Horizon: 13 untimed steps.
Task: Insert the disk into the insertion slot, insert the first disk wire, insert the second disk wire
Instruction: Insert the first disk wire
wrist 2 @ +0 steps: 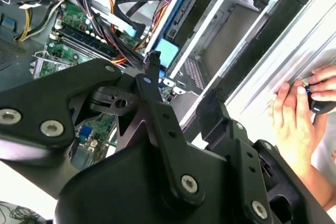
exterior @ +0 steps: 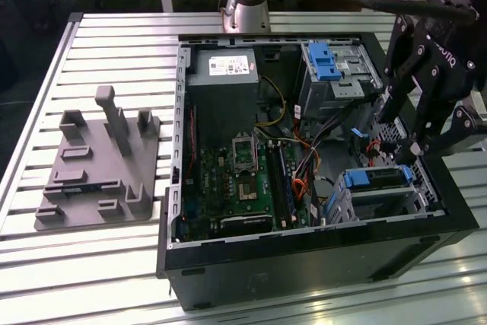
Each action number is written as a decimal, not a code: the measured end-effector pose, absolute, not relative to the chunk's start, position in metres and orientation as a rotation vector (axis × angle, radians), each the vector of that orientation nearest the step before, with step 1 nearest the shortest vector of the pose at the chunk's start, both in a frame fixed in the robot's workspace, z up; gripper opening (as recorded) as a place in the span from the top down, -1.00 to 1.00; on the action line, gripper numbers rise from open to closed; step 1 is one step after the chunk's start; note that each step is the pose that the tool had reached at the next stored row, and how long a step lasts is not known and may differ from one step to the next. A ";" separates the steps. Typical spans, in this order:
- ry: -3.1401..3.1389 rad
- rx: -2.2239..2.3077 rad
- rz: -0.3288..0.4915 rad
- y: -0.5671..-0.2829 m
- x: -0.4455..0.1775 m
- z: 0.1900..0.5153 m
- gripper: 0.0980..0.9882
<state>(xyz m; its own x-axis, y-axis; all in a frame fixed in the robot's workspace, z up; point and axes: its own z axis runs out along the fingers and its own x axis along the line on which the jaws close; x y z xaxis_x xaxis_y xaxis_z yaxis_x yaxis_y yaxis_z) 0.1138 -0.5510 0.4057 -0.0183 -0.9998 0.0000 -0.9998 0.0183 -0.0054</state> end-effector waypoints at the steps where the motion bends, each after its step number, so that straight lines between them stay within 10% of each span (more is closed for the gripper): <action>1: 2.240 -2.199 -0.007 -0.547 0.114 0.405 -0.03; 13: 2.246 -2.194 -0.010 -0.506 0.118 0.403 -0.03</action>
